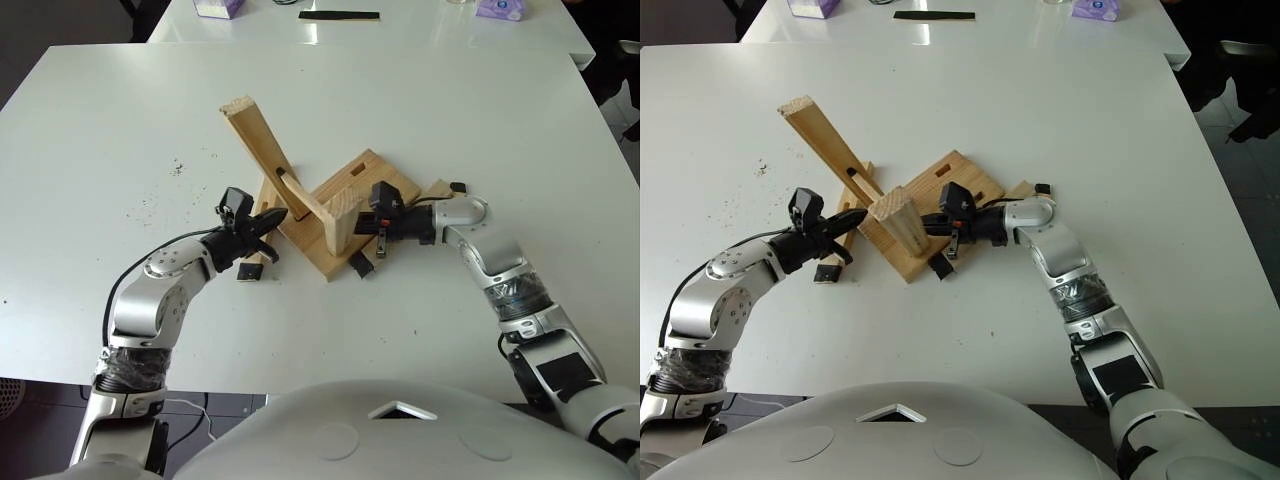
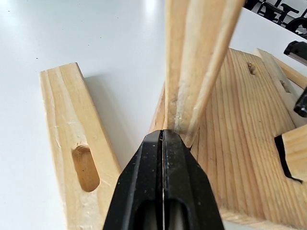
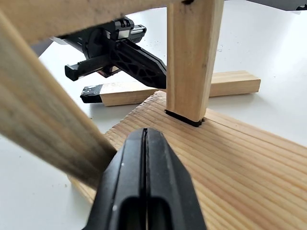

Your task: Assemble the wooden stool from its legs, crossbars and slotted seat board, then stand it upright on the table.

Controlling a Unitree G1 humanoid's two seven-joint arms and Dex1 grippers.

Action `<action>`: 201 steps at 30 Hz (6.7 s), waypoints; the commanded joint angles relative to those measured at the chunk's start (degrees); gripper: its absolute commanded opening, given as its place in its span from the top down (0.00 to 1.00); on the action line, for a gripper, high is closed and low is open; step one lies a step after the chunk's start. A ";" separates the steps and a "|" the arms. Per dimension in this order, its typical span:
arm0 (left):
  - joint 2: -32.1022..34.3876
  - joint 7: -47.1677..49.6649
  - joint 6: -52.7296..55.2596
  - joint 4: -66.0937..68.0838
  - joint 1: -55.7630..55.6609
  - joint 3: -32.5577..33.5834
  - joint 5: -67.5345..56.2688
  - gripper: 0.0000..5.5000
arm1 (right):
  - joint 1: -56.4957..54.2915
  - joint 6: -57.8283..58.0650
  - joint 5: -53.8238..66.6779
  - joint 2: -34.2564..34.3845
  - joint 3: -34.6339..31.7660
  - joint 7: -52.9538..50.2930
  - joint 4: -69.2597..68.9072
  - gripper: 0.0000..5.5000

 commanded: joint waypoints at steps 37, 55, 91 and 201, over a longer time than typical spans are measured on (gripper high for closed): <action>6.69 -7.72 8.62 -16.08 16.24 -10.10 -2.06 1.00 | -27.18 -36.53 -24.91 -0.06 2.96 -0.68 56.83 1.00; 4.37 -4.05 6.91 -10.39 8.56 -8.47 1.60 1.00 | -20.23 -36.75 -23.62 -7.89 5.59 14.40 42.60 1.00; -7.02 -6.97 -1.11 15.51 -13.56 -6.81 7.78 1.00 | -5.28 -16.94 -12.30 -5.40 3.13 7.98 12.22 1.00; -32.80 38.80 -16.57 -12.94 7.11 17.06 2.79 1.00 | 37.55 19.37 -7.88 -8.29 -27.66 -39.12 -26.21 0.71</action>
